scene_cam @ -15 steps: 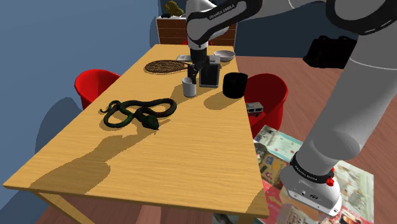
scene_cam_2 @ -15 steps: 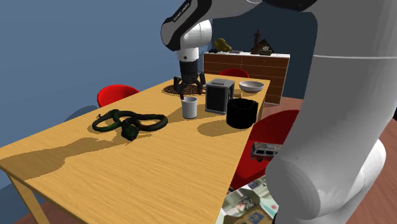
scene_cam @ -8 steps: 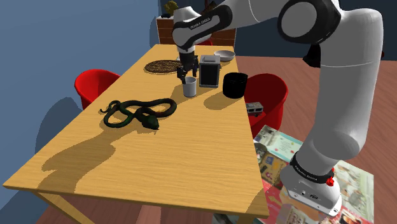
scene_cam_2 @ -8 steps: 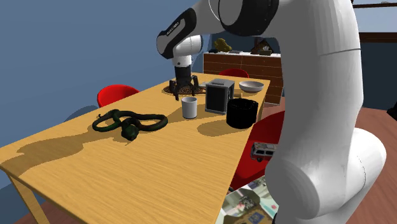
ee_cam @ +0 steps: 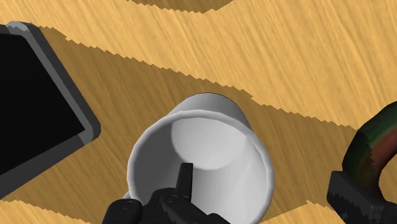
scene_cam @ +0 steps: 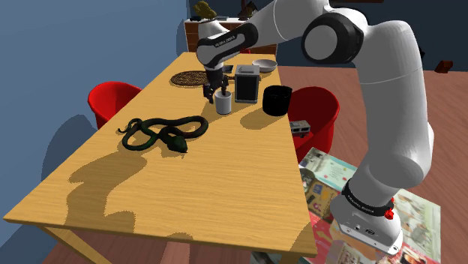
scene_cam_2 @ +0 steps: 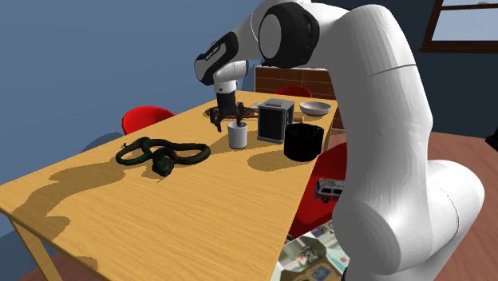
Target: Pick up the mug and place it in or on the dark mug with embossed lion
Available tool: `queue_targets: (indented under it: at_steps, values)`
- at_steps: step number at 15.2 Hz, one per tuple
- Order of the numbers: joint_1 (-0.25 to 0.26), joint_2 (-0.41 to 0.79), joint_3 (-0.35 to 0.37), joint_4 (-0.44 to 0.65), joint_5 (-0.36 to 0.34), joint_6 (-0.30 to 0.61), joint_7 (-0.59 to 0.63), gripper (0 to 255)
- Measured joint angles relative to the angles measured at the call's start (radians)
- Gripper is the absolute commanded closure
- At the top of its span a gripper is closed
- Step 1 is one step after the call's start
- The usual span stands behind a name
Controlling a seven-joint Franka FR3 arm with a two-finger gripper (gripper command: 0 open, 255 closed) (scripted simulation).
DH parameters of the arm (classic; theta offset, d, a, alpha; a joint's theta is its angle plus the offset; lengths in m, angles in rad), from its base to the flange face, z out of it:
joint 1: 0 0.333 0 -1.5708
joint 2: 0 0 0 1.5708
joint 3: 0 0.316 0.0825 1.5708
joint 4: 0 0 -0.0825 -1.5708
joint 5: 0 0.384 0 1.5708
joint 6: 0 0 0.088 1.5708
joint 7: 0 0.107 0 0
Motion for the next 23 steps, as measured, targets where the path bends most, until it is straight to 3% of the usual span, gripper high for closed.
queue_targets:
  at_steps: [9, 10, 23]
  values:
    - [-0.001, 0.013, -0.001, -0.03, -0.001, 0.043, 0.002, 0]
    - [-0.001, 0.013, -0.001, -0.03, -0.001, 0.043, 0.002, 255]
    - [0.0, 0.004, 0.0, -0.016, 0.0, 0.02, 0.001, 255]
